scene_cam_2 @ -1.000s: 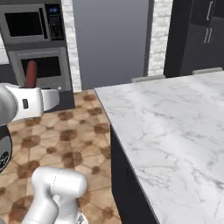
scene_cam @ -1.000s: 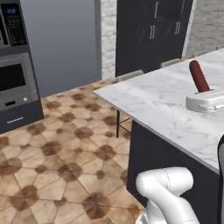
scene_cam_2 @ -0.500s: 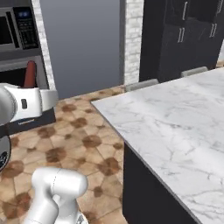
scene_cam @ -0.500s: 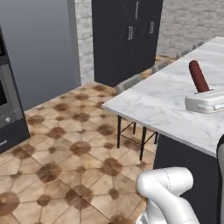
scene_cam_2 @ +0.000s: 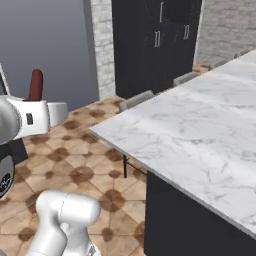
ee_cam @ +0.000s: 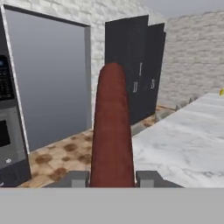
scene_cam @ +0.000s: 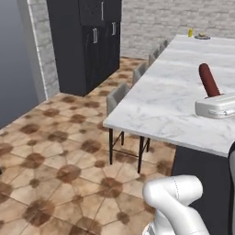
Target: Move the hot dog bun to the plate on the dining table and place the condiment next to that plate. Then navigate to the fridge and take the sausage and place it on the plate as well.
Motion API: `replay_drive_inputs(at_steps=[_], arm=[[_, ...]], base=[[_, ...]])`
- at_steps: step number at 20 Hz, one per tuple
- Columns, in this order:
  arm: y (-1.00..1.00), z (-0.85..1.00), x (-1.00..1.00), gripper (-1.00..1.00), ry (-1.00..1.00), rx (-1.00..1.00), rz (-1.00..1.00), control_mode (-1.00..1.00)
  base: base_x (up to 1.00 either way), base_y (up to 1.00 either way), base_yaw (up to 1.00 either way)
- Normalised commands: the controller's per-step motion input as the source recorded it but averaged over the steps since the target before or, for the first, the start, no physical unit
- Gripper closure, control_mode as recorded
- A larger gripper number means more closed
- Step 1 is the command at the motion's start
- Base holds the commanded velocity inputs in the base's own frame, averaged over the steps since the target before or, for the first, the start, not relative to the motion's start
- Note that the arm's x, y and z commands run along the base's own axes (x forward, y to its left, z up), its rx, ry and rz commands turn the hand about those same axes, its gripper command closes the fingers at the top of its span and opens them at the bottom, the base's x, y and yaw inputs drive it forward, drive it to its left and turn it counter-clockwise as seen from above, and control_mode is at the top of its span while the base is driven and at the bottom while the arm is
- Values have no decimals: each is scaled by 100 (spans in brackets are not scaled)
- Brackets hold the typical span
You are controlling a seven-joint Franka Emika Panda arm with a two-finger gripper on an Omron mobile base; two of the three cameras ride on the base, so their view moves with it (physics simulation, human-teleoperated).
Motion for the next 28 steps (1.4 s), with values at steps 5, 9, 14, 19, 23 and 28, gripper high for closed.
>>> replay_drive_inputs(at_steps=[5,9,14,19,23,28], arm=[[0,0,0,100,0,0,0,100],[0,0,0,100,0,0,0,100],[0,0,0,100,0,0,0,100],[0,0,0,100,0,0,0,100],[0,0,0,100,0,0,0,100],[0,0,0,100,0,0,0,100]], base=[[36,99,-40],[52,100,-40],[68,100,-39],[73,100,-38],[86,100,-36],[93,100,-36]])
